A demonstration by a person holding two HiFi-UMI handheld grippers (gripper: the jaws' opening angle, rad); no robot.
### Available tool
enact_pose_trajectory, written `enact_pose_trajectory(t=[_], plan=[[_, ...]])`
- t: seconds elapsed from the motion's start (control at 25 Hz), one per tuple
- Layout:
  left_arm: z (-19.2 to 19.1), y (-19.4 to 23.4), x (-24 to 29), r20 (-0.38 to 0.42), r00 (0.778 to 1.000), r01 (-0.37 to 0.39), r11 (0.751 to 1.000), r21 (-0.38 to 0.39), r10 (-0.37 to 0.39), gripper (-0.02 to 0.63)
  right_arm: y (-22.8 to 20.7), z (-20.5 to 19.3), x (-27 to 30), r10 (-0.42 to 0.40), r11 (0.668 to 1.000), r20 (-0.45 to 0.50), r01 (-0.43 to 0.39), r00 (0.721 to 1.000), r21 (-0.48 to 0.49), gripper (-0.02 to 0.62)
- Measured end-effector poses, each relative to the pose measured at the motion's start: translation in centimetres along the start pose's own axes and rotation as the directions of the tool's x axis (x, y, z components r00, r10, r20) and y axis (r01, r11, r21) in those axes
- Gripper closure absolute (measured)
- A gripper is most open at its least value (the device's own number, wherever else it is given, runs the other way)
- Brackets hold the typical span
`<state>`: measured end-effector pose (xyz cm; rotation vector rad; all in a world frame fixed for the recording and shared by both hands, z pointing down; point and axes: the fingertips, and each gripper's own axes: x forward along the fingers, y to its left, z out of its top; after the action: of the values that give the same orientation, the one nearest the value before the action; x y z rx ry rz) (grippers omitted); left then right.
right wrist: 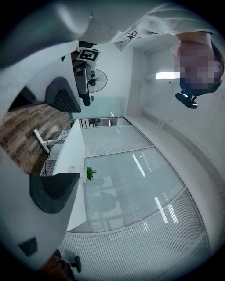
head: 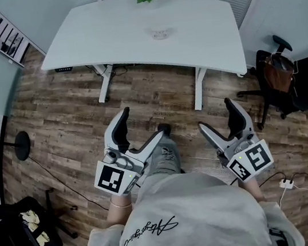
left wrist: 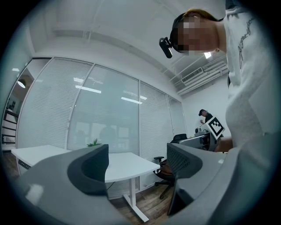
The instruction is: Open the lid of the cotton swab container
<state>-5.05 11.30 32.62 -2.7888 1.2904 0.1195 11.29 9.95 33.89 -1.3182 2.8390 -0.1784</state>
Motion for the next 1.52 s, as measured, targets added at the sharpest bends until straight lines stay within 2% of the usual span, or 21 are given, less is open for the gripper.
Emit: enact_pose_trajectory(t=[0.48, 0.92, 1.52], plan=[[-2.1, 7.5, 7.0, -0.005, 1.0, 0.026, 0.999, -0.025, -0.026, 0.21, -5.4, 0.1, 8.5, -0.028, 1.0, 0.002, 0.028, 1.0, 0.004, 0.181], [-1.6, 14.6, 14.7, 0.01, 0.997, 0.082, 0.996, -0.028, -0.082, 0.21, -10.7, 1.8, 16.3, -0.073, 0.997, -0.001, 0.073, 0.997, -0.016, 0.181], [-1.7, 22.0, 22.9, 0.006, 0.991, 0.132, 0.991, -0.024, -0.132, 0.21, -16.8, 3.6, 24.9, -0.112, 0.994, 0.011, 0.112, 0.994, -0.002, 0.181]])
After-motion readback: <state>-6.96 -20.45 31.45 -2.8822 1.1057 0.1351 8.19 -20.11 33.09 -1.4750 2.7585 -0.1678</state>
